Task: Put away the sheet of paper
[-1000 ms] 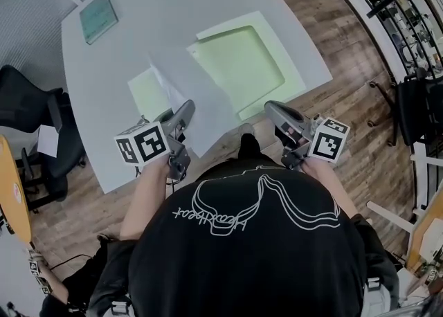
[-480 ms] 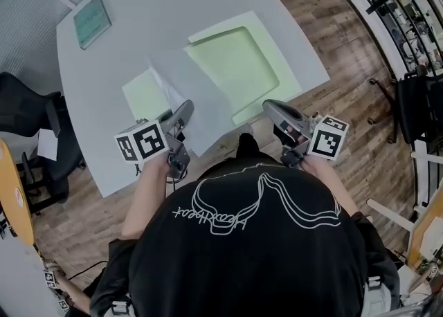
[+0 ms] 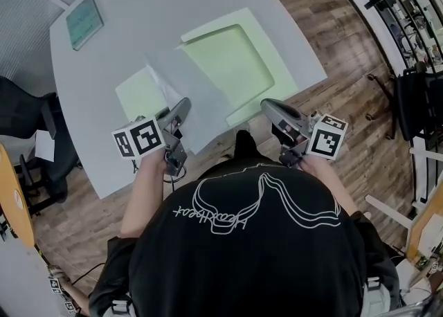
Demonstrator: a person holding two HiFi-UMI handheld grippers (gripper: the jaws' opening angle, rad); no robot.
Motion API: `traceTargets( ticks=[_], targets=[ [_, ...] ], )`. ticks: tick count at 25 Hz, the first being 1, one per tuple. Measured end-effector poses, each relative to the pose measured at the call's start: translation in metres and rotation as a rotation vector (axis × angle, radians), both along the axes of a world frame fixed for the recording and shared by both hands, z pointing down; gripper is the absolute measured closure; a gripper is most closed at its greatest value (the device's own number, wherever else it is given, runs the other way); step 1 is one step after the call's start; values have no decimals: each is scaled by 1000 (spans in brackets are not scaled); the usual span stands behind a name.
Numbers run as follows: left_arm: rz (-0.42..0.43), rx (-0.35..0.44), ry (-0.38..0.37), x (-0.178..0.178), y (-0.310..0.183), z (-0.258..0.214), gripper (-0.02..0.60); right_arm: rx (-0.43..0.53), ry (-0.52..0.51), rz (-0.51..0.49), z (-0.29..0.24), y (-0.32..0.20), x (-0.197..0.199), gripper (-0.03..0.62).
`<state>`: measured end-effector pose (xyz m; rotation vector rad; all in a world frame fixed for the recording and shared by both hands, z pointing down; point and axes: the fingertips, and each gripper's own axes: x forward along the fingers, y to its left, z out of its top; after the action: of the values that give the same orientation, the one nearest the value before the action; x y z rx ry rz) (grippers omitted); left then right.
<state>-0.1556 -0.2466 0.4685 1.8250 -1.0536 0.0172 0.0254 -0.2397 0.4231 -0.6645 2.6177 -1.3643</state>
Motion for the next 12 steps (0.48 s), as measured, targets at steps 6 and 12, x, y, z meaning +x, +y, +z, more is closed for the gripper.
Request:
traceTargets(
  ticks=[6, 12],
  targets=[
    [2, -19, -2, -2, -7, 8, 571, -19, 9, 15, 9, -1, 5, 584],
    [-8, -36, 13, 2, -12, 14, 571, -30, 1, 27, 12, -4, 14, 585]
  ],
)
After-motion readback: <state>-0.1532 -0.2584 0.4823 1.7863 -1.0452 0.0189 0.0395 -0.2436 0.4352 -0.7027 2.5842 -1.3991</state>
